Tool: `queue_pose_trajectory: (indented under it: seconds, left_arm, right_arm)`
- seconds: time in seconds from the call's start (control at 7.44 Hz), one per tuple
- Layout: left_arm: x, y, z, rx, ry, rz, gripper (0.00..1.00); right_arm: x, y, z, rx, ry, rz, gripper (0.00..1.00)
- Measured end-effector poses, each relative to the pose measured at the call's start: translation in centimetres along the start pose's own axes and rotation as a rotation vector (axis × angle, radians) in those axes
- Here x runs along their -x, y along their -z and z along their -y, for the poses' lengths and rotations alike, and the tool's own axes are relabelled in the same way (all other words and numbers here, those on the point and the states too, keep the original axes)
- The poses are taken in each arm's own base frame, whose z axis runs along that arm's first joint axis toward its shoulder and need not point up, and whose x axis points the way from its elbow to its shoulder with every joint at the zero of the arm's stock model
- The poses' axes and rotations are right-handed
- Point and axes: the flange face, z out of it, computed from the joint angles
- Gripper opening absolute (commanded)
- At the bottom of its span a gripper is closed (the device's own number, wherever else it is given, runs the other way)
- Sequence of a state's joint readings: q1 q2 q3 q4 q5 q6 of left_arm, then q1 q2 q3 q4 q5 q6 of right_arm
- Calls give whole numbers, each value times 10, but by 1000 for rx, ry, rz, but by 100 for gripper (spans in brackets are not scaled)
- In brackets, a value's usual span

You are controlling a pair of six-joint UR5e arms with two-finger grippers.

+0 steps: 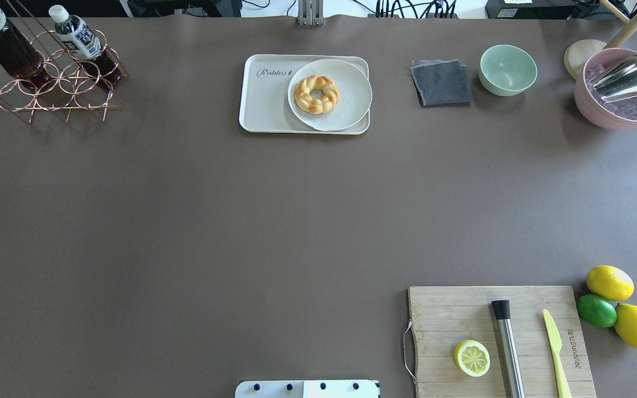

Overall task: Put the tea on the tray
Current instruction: 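Lift the tea bottle out of the rack with the left gripper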

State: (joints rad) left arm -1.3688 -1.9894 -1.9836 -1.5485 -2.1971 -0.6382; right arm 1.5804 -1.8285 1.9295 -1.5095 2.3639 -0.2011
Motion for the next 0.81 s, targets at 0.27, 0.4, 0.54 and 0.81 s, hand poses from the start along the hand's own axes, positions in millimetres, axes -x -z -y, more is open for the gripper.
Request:
queue_pose_trajectory:
  seconds: [0.27, 0.4, 0.54, 0.81]
  left_arm:
    - [-81, -3, -38, 68, 87, -54, 0]
    - [-130, -10, -58, 99, 92, -65, 0]
    - [-181, -16, -84, 128, 70, -80, 0]
    - [-285, -44, -153, 117, 8, -57, 0]
  right_arm:
    - [2, -1, 1, 3, 5, 2, 100]
    - [2, -2, 2, 4, 8, 3, 100]
    - [3, -3, 2, 6, 10, 3, 100]
    - [4, -4, 2, 9, 12, 4, 100]
